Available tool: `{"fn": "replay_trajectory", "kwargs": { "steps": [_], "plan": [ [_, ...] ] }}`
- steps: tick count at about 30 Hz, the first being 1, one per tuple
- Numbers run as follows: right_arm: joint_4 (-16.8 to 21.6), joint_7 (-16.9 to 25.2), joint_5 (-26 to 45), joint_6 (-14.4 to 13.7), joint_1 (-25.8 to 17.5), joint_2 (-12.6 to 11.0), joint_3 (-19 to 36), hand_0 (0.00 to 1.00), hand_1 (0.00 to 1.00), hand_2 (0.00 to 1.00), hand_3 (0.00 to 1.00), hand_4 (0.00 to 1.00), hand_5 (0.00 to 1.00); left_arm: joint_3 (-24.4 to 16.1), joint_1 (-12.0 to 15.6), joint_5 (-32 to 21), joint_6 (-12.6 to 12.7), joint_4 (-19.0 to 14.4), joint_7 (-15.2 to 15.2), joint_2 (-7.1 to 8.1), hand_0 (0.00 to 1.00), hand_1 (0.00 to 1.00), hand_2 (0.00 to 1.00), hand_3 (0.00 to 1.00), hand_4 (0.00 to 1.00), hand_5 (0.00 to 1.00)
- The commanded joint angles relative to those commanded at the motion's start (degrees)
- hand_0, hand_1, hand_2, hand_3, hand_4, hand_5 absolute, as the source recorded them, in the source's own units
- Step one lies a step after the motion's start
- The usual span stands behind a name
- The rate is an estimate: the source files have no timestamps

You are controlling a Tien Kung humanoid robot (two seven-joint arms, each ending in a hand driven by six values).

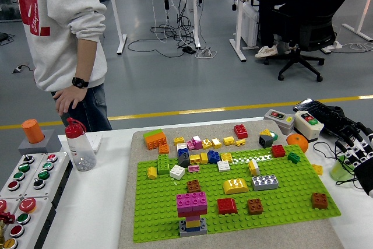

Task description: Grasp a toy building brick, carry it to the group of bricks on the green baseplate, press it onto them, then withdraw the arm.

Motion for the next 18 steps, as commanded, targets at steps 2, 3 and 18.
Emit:
{"fn": "replay_trajectory", "kwargs": {
  "steps": [2,3,18],
  "plan": [
    [-0.09,-0.04,3.38,0.06,-0.12,0.05,-0.06,0.817,0.786,0.794,0.768,0.535,0.394,-0.04,0.06,0.08,-0.01,0.0,0.02,-0.02,0.656,0.687,0.672,0.579,0.281,0.998],
    [-0.13,-0.07,5.13,0.11,-0.2,0.07,-0.07,0.817,0.786,0.794,0.768,0.535,0.394,-0.09,0.11,0.17,-0.02,0.0,0.03,-0.04,0.656,0.687,0.672,0.579,0.281,0.998],
    [0.31,-0.07,19.43,0.37,-1.7,-0.05,1.24,0.819,0.783,0.787,0.76,0.536,0.397,0.07,0.57,0.33,-0.28,0.0,-0.25,-0.19,0.656,0.687,0.673,0.58,0.28,0.998]
  ]
}}
